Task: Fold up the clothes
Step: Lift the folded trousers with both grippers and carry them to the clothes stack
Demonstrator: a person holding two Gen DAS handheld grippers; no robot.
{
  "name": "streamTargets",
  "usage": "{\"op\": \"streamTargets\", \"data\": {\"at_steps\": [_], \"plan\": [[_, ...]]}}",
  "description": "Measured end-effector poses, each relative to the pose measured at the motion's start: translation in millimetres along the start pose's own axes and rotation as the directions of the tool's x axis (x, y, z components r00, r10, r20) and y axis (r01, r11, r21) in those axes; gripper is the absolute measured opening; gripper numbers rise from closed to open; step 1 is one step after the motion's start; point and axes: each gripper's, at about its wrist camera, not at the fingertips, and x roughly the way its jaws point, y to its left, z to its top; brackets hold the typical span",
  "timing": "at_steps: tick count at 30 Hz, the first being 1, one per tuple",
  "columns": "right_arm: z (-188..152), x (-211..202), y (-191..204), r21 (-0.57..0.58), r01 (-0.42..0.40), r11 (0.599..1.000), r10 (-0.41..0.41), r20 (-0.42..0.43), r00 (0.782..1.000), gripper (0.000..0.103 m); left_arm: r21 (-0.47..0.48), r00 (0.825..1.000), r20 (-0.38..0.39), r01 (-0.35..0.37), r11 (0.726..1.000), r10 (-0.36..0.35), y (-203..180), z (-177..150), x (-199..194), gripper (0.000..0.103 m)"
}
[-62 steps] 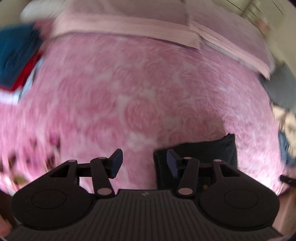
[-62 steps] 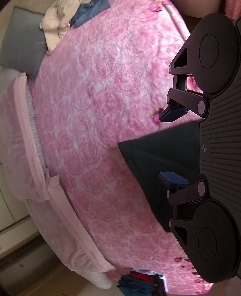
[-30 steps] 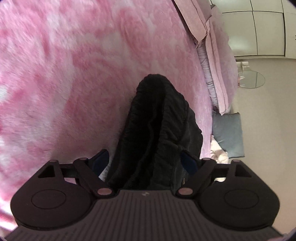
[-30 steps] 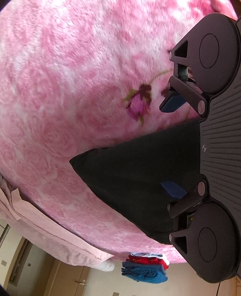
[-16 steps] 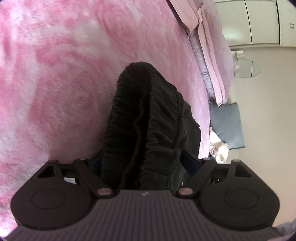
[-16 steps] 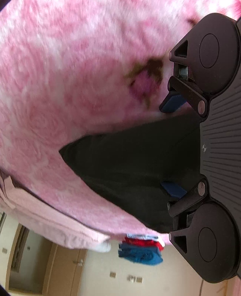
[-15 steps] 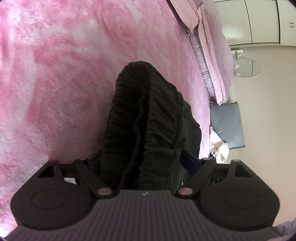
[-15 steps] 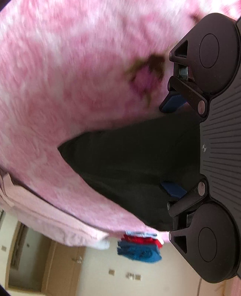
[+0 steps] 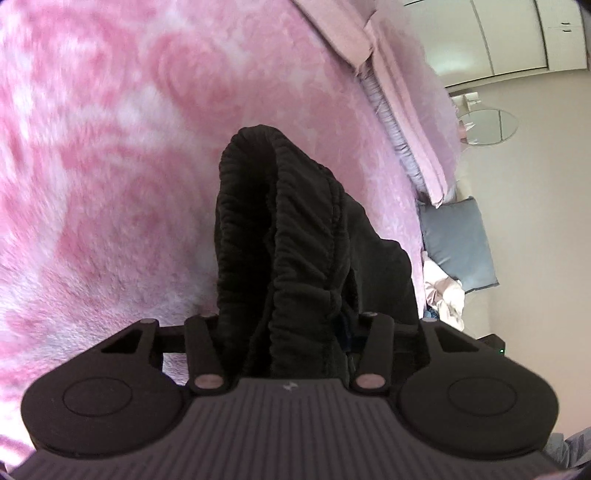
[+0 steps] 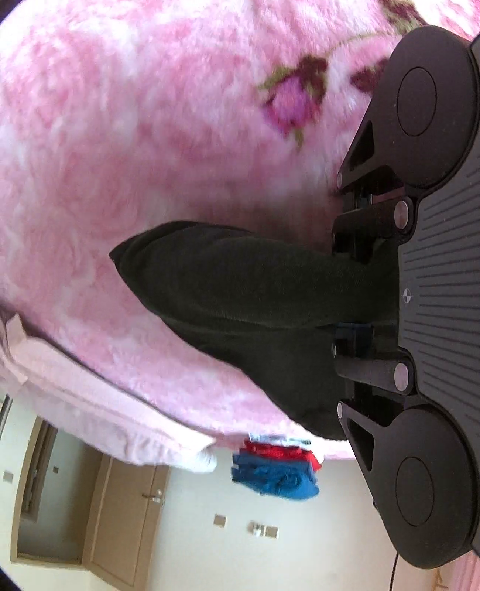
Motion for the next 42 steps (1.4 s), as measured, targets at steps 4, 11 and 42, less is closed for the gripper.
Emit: {"op": "streamTargets", "data": {"at_steps": [4,11,42], "plan": [[4.6,-10.3,37.8,-0.022,-0.042,0.999,0.042,-0.003,0.999,0.023,0.003,0.998,0.066,0.0,1.0,0.0,-26.4,3.7,-44.3,0.042],[15.5,2.3,137.6,-0.099,-0.134,0.986,0.13,-0.05,0.99,0.023,-0.003,0.978,0.204,-0.033,0.999,0.033,-64.2,26.2,-141.5,0.042],[22.1,436.9,652.7,-0.071,-0.266,0.961,0.274,0.141,0.951,0.023,0.224,0.964,0.263,-0.029,0.974,-0.032,128.5,544.3,-542.4,0.042]]}}
